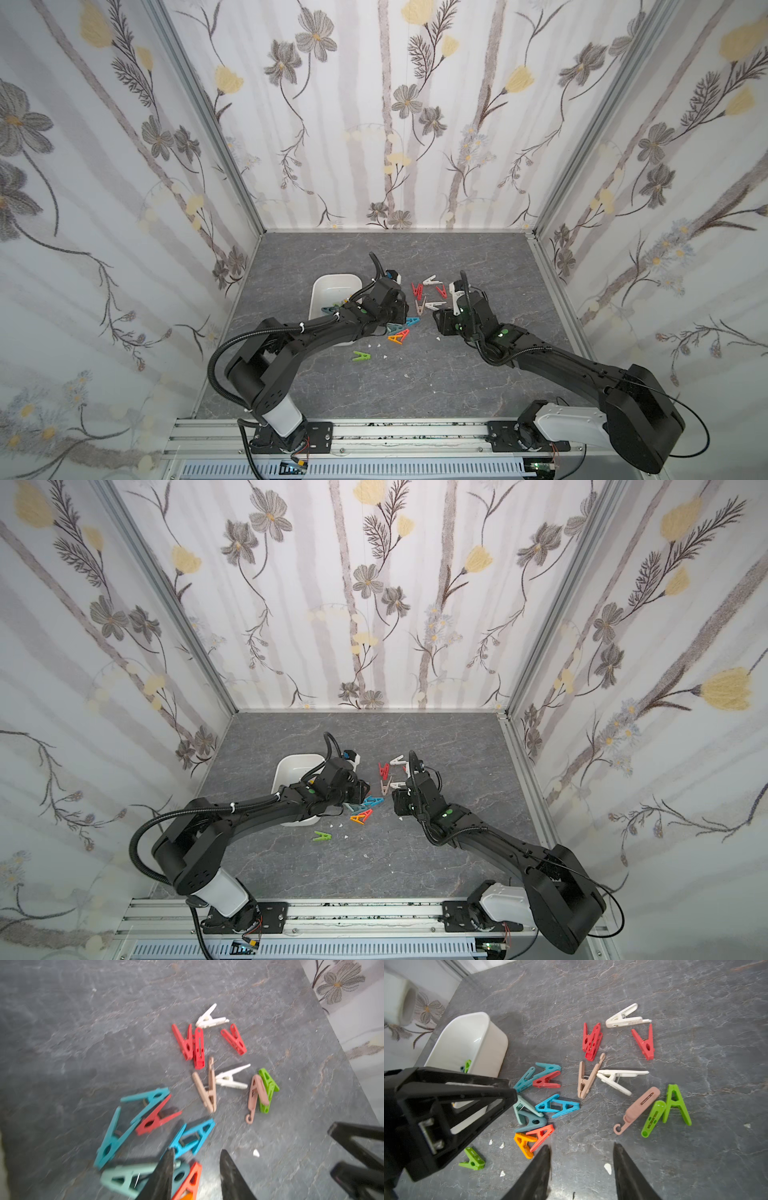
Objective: Put the clothespins into the storage box
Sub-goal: Pick up the clothespin from the center of the board.
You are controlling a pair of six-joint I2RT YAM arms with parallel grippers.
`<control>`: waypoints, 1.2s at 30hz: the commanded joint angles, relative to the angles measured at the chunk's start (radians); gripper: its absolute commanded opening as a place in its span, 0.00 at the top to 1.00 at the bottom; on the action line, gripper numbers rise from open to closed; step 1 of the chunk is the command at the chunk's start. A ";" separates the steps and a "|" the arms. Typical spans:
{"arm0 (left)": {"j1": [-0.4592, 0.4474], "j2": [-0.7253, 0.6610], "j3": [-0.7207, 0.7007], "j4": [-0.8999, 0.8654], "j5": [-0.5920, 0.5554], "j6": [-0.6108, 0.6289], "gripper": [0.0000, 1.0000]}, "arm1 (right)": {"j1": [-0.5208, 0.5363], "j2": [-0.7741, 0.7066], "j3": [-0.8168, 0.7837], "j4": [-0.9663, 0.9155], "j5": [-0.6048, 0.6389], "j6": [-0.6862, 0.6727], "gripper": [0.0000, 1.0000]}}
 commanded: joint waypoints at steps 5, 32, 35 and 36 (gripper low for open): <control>0.056 0.245 0.292 -0.085 -0.023 0.015 0.67 | -0.072 0.093 0.090 -0.012 0.031 -0.010 0.51; 0.095 0.560 0.646 -0.245 -0.007 0.004 0.69 | -0.106 0.394 0.346 -0.038 -0.059 -0.067 0.51; 0.093 0.583 0.673 -0.251 -0.007 0.001 0.69 | -0.108 0.390 0.334 -0.034 -0.061 -0.067 0.51; 0.092 0.592 0.684 -0.254 -0.010 0.002 0.69 | -0.110 0.388 0.330 -0.034 -0.061 -0.066 0.51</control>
